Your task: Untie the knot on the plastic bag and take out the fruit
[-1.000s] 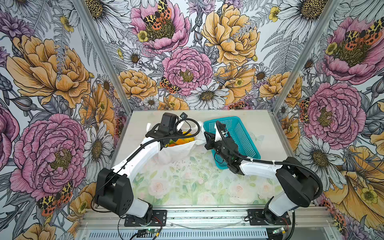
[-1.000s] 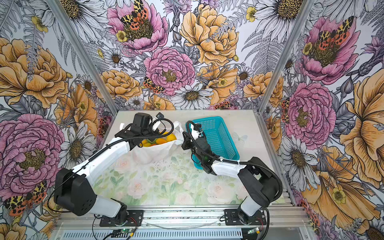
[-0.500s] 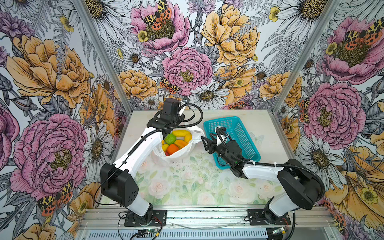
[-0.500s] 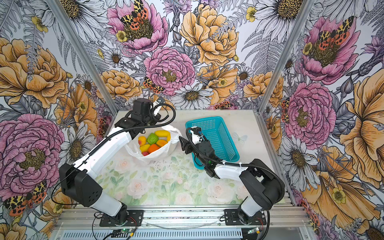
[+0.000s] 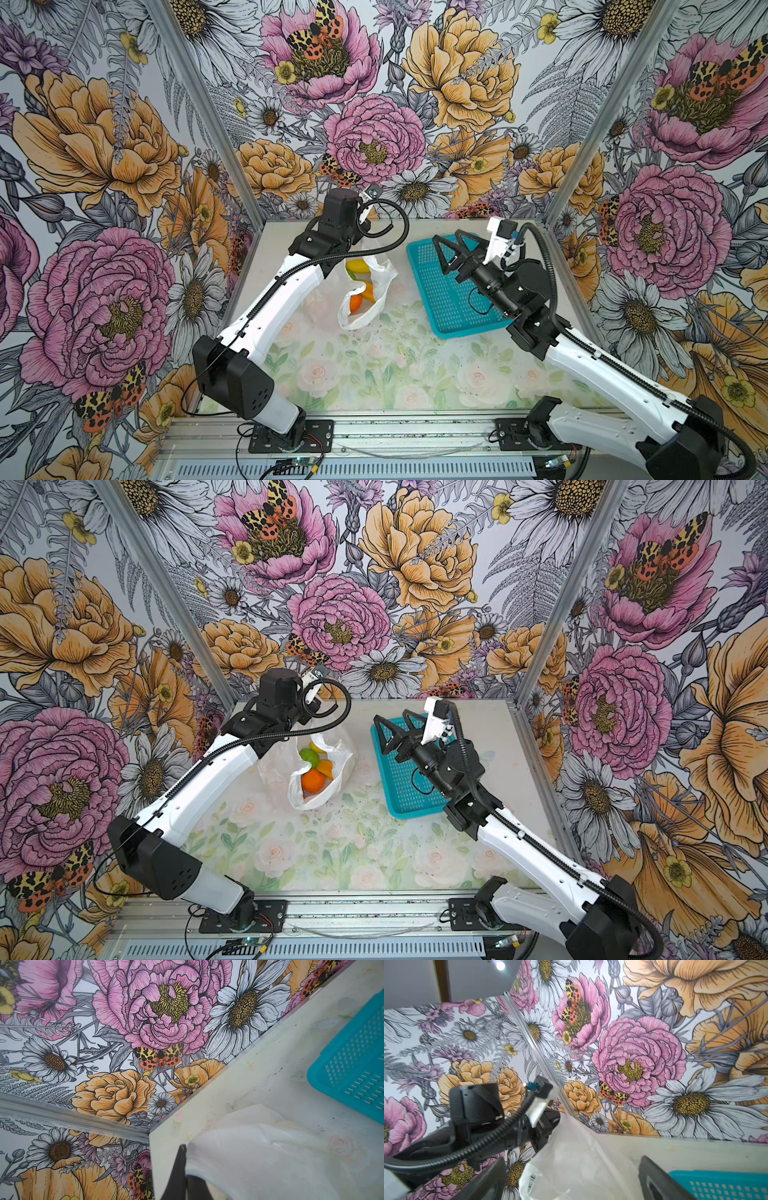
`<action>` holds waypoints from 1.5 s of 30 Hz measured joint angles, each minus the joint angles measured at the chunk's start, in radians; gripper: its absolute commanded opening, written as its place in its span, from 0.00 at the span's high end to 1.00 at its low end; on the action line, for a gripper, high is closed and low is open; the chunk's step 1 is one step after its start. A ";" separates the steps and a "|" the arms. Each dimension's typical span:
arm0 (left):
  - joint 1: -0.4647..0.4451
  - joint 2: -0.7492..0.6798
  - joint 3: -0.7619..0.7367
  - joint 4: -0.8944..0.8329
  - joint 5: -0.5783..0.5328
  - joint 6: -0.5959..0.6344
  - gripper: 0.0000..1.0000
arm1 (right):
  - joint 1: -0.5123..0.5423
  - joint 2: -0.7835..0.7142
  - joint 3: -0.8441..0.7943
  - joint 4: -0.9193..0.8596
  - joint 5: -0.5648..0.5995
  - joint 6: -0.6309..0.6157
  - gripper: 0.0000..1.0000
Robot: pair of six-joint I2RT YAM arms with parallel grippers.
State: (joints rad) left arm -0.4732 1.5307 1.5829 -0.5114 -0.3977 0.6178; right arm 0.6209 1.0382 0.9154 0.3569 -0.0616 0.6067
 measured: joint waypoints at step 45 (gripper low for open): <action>-0.081 -0.128 -0.183 0.149 0.047 0.011 1.00 | 0.187 0.431 0.126 -0.245 -0.208 -0.492 0.56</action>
State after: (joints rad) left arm -0.5541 1.4029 1.4002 -0.3626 -0.3511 0.6285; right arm 0.8082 1.4689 1.0412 0.1123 -0.2695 0.1143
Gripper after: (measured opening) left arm 0.045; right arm 0.709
